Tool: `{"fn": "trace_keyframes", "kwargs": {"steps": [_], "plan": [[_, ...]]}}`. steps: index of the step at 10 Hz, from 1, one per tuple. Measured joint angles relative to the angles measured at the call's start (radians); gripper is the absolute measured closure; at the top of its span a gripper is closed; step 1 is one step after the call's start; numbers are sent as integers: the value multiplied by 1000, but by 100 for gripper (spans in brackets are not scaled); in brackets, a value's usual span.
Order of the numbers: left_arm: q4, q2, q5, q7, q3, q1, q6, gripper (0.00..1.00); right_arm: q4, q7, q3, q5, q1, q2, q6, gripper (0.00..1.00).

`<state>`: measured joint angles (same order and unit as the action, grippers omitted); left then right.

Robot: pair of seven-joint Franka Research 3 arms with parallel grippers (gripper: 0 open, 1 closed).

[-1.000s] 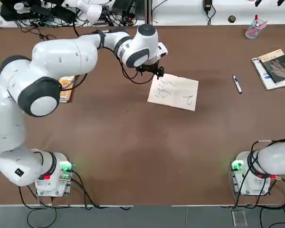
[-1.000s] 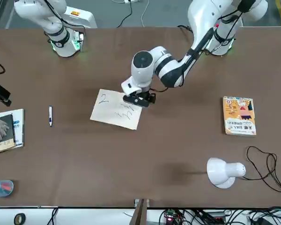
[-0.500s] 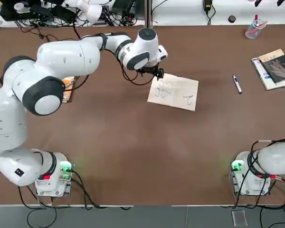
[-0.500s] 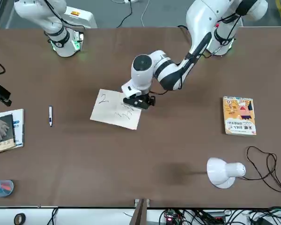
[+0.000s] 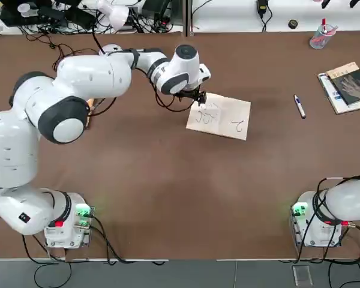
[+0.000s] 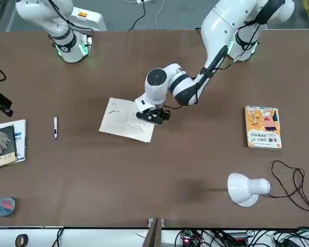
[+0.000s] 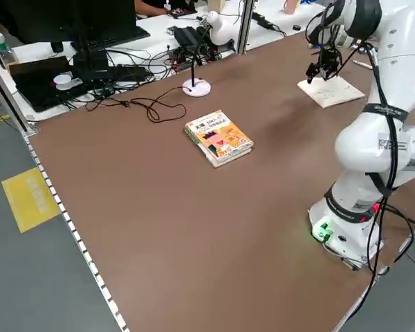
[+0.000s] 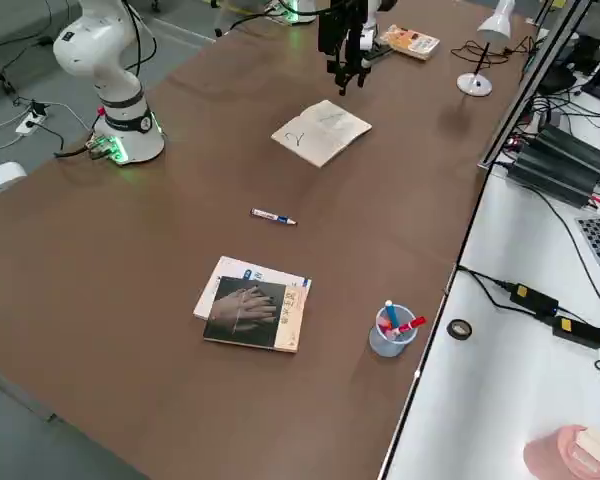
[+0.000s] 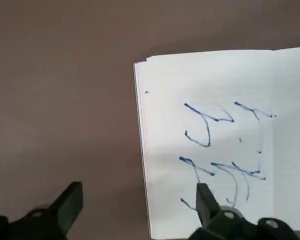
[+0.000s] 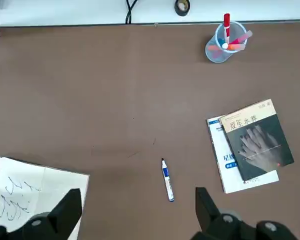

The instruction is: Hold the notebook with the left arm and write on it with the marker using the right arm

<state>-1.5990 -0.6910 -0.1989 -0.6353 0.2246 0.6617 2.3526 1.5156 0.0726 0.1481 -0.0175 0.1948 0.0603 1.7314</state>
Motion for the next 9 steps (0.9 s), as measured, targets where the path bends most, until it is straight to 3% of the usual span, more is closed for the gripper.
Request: {"fn": "trace_keyframes", "kwargs": {"steps": [9], "plan": [[1,-28,-18,0,0,0,11,0,0,0,0,0,0,0,15,0]]}}
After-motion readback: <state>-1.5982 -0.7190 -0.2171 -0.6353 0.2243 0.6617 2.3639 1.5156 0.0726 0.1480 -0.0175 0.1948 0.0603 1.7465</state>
